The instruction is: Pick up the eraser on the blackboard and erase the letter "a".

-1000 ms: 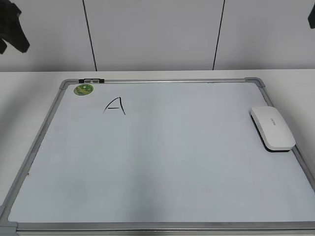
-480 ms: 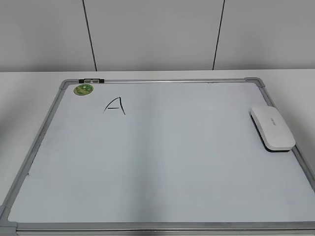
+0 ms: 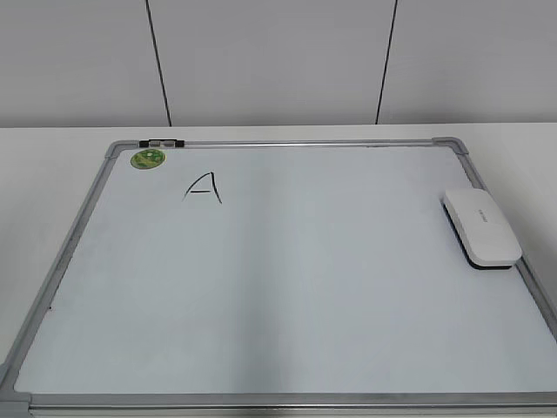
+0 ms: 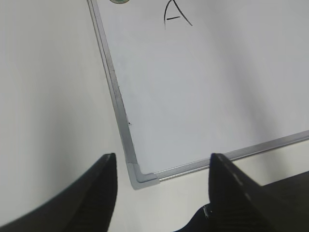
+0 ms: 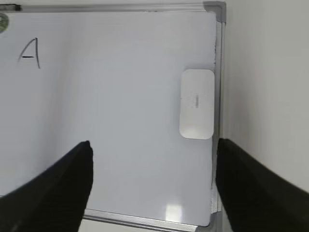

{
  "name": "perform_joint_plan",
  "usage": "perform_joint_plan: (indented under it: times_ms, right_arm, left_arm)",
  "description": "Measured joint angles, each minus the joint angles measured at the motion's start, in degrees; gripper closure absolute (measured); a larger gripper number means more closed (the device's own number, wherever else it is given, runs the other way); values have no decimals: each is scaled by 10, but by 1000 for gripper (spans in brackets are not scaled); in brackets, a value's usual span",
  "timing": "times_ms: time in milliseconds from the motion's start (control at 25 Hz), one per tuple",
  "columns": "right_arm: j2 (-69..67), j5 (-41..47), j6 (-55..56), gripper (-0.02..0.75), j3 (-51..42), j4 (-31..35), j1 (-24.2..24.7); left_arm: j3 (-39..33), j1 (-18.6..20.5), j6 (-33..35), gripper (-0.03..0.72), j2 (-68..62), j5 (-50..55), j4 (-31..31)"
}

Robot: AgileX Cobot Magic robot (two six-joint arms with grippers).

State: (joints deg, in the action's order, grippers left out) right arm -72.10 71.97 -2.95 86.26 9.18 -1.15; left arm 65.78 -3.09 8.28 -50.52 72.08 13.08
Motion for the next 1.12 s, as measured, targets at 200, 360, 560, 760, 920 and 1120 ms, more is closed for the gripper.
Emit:
perform_joint_plan:
  times_ms: [200, 360, 560, 760, 920, 1120]
  right_arm:
    - [65, 0, -1, 150, -31, 26, 0]
    - [145, 0, -1, 180, -110, 28, 0]
    - [259, 1, -1, 235, -224, 28, 0]
    - [384, 2, -1, 241, -317, 17, 0]
    - [479, 5, -1, 244, -388, -5, 0]
    - [548, 7, -1, 244, -464, -32, 0]
  left_arm:
    - [-46, 0, 0, 245, 124, 3, -1]
    - [-82, 0, 0, 245, 195, 6, -1]
    - [-132, 0, -3, 245, 254, 8, -1]
    - [-182, 0, -5, 245, 297, 8, 1]
    - [-227, 0, -5, 245, 329, 8, 1]
    - [-279, 0, -5, 245, 360, 9, 0]
